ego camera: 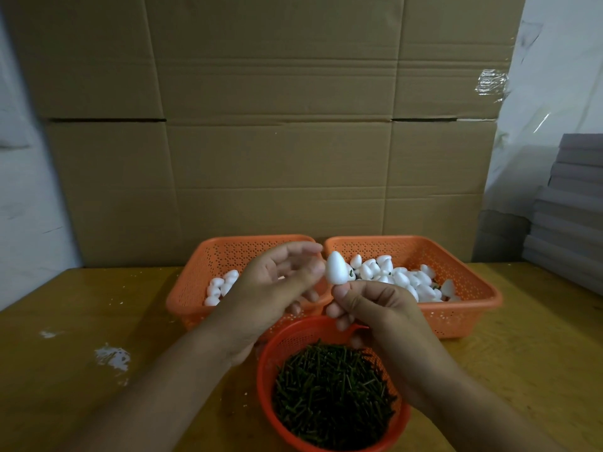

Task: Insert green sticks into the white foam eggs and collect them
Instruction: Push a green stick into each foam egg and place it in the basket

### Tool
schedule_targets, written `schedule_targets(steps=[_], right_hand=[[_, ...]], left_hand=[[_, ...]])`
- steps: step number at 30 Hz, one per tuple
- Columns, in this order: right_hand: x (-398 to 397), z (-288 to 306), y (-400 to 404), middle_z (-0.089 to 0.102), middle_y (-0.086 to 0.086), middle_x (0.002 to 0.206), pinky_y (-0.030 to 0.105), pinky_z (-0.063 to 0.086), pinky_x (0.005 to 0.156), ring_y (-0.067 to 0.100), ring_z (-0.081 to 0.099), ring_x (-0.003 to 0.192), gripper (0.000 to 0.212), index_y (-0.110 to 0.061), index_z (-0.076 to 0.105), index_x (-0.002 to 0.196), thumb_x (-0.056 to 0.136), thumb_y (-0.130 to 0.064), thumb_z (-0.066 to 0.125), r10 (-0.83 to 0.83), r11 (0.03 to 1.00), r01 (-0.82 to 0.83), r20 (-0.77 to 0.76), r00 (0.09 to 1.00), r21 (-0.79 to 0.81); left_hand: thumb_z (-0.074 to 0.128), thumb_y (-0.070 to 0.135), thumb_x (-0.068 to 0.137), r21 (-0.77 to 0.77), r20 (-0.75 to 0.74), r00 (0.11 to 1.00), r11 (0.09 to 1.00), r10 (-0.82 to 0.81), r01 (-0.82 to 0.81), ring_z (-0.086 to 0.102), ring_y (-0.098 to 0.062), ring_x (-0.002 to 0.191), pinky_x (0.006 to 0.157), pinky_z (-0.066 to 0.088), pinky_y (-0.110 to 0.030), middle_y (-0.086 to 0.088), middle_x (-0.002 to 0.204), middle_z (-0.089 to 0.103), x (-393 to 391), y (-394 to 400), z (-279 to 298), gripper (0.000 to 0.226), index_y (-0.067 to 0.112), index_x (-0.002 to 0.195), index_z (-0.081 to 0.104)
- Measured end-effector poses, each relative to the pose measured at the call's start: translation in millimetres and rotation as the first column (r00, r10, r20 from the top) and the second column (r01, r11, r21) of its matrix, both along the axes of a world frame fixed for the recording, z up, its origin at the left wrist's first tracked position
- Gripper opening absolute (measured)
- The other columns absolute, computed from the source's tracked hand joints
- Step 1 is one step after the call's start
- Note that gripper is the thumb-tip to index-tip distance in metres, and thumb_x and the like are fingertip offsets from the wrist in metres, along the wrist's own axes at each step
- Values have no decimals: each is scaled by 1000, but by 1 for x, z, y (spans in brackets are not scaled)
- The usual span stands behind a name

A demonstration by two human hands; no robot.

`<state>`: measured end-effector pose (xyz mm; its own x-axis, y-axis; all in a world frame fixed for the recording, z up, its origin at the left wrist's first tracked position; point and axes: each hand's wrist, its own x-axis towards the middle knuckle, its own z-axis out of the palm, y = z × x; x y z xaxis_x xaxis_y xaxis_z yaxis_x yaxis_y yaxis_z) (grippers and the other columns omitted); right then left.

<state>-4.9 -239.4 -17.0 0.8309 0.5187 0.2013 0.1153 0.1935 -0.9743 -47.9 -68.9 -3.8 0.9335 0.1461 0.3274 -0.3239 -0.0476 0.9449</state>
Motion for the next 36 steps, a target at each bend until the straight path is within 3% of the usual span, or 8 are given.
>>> schedule_targets(steps=[5,16,20,26,29,31,34,36], right_hand=[[11,1,-4,67,0,70,15,40,46,4,55,55,19,-15,70,76,93,-20,62,29,998,-20,-179,983,51],[53,5,-28,65,-2,66,14,42,41,3,57,52,8,-10,67,89,94,-16,64,-205,972,232,-351,914,35],[70,6,-44,77,4,87,21,50,56,9,66,67,13,-6,67,102,95,-14,61,-287,934,341,-343,894,109],[68,2,-39,77,2,92,21,51,53,8,68,69,22,-9,68,112,93,-9,58,-189,980,196,-305,933,-8],[55,2,-32,76,1,86,20,50,53,8,66,69,23,-10,69,113,90,-9,65,-11,978,-29,-190,982,-207],[43,2,-28,77,3,93,22,54,60,10,68,74,17,-13,69,109,93,-11,64,129,923,-153,-91,987,-354],[32,-6,-22,74,-9,97,16,53,72,0,66,82,18,-26,69,112,94,-22,68,310,772,-167,134,941,-613],[27,-11,-17,69,-19,108,12,50,79,-8,63,94,32,-35,67,122,90,-36,71,469,612,-39,323,822,-790]], left_hand=[[55,20,99,-375,-76,987,914,139,-157,59,-11,60,48,44,-22,-1,99,72,7,8,3,17,18,109,68],[50,13,95,-407,-168,960,871,225,-275,57,-6,55,50,44,-22,-1,98,65,12,20,1,20,18,106,65],[49,12,95,-423,-188,953,855,239,-298,57,-6,54,47,43,-21,0,98,64,14,23,0,19,17,107,64],[52,14,94,-395,-195,931,845,307,-361,58,-10,63,48,45,-21,0,99,64,23,38,-8,18,20,103,65],[53,12,94,-217,-172,882,856,439,-468,63,-10,63,52,49,-24,0,94,68,30,57,-11,18,22,100,67],[56,16,95,99,-122,829,838,545,-536,66,-11,75,66,52,-29,2,95,69,33,76,-13,18,30,98,68],[60,16,95,513,-47,817,716,575,-474,61,-7,98,75,45,-23,13,103,64,37,104,-14,17,31,98,66],[63,16,92,740,-67,797,565,600,-364,62,-12,103,78,45,-24,8,110,66,41,117,-14,18,29,105,66]])
